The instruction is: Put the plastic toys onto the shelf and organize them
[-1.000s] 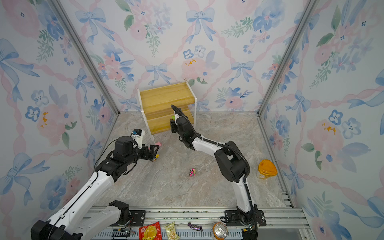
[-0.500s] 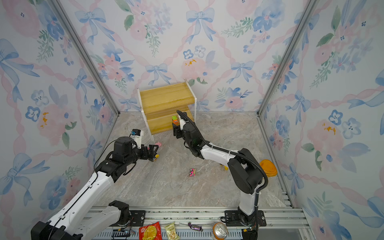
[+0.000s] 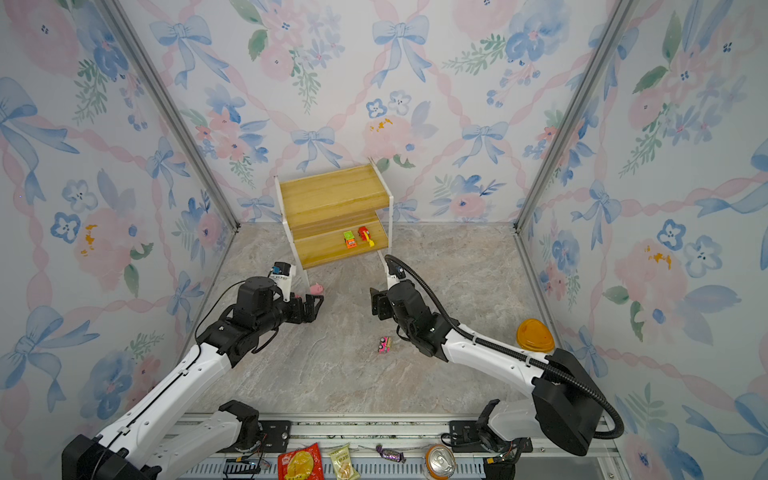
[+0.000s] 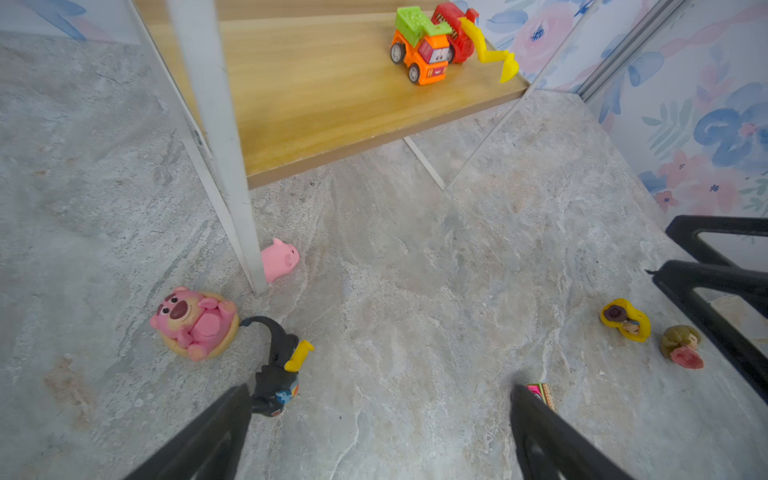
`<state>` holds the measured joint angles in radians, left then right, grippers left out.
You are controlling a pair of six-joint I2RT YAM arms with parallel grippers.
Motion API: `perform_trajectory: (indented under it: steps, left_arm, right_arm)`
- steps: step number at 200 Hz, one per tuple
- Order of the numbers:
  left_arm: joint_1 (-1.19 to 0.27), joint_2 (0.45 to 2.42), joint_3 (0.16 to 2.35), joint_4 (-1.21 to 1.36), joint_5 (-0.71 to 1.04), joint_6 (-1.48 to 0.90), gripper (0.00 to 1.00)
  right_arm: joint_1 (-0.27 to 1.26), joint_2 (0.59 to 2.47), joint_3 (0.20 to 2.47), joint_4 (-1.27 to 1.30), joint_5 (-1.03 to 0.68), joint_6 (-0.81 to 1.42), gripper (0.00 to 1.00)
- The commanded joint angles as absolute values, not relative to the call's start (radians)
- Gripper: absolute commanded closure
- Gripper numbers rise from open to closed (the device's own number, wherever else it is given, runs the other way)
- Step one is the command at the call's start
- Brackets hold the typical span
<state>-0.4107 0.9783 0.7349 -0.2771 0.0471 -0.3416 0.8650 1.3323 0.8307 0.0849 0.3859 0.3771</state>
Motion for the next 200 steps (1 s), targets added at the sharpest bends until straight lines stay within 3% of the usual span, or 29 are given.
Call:
perform_trajectory:
  steps: [1, 50, 106, 148, 200]
  left_arm:
    - [-0.492, 1.008, 0.733, -0.273, -0.026, -0.373, 0.03]
    - [-0.78, 1.126, 0.768, -0.271, -0.215, -0.477, 0.05]
    - [-1.072, 1.379, 0.897, -0.293, -0.439, -0.494, 0.1]
    - [-1.148, 1.572, 1.02, -0.319, -0.454, -0.519, 0.11]
    - [-1.165, 1.695, 1.102, -0.37, -0.483, -0.529, 0.16]
  right_arm:
    - [0.897, 1.298, 0.805, -0.173, 0.46, 0.553, 0.23]
    - [0.879, 1.221, 0.72, -0.259, 0.423, 0.779, 0.26]
    - [0.665, 1.009, 0.607, -0.331, 0.3, 0.814, 0.27]
    - [0.554, 0.869, 0.554, -0.384, 0.268, 0.77, 0.26]
    - [0.492, 0.86, 0.531, -0.393, 0.211, 0.743, 0.26]
